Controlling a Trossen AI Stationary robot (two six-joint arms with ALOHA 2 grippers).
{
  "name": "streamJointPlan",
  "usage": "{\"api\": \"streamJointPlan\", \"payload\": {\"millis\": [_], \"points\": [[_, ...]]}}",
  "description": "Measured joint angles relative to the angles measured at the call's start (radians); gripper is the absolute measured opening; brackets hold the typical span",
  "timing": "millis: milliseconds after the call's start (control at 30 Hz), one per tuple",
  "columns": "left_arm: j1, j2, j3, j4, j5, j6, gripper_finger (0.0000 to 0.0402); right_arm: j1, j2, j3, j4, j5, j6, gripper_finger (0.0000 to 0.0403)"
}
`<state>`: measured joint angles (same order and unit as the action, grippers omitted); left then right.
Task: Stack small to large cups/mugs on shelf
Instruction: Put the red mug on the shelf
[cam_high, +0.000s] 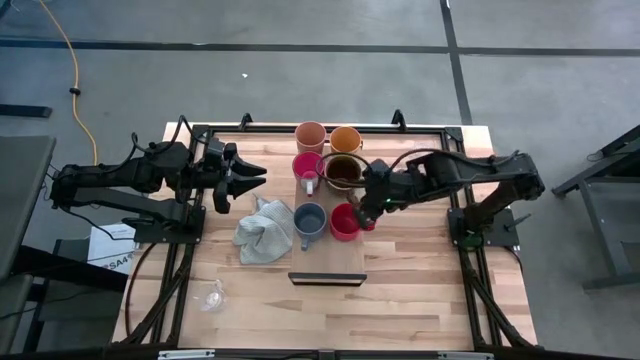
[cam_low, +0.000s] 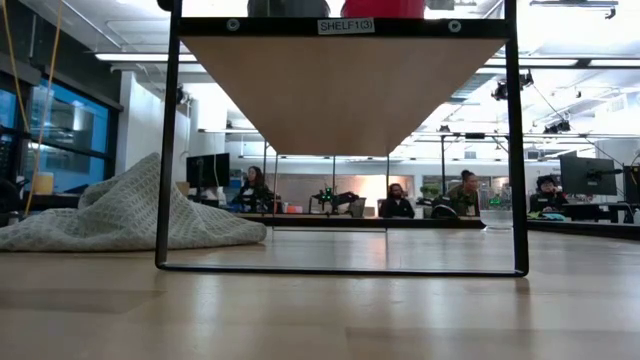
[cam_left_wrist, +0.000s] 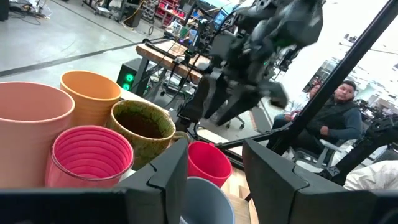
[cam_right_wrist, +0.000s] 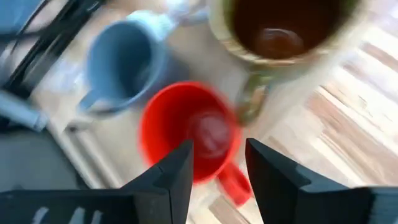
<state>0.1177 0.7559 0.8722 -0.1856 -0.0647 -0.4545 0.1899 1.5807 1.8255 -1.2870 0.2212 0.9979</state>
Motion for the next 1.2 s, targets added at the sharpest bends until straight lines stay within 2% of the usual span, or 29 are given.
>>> {"api": "streamJointPlan", "payload": {"millis": [167,267,367,500,700,867,1200], "points": [[0.0,0.0,0.0,0.0,0.0,0.0,0.014,0.057,0.0,0.03,-0.034,-0.136,-0.224,0.0114],[0.0,0.0,0.0,0.0,0.0,0.0,0.014,0.11,0.0,-0.006,-0.028,-0.186,-0.278,0.0066],[0.0,0.0,0.0,0.0,0.0,0.0,0.014,0.161,0.001,-0.069,0.011,-0.192,-0.273,0.0012],[0.0,0.0,0.0,0.0,0.0,0.0,0.014,0.21,0.001,-0.176,0.168,-0.101,-0.171,0.0014],[0.0,0.0,0.0,0.0,0.0,0.0,0.014,0.217,0.001,-0.322,0.418,0.047,0.033,0.0004],[0.0,0.0,0.0,-0.001,0.0,0.0,0.014,0.216,0.002,-0.355,0.432,0.116,0.152,0.0001],[0.0,0.0,0.0,-0.002,0.0,0.0,0.014,0.179,0.002,-0.355,0.437,0.151,0.164,0.0]]}}
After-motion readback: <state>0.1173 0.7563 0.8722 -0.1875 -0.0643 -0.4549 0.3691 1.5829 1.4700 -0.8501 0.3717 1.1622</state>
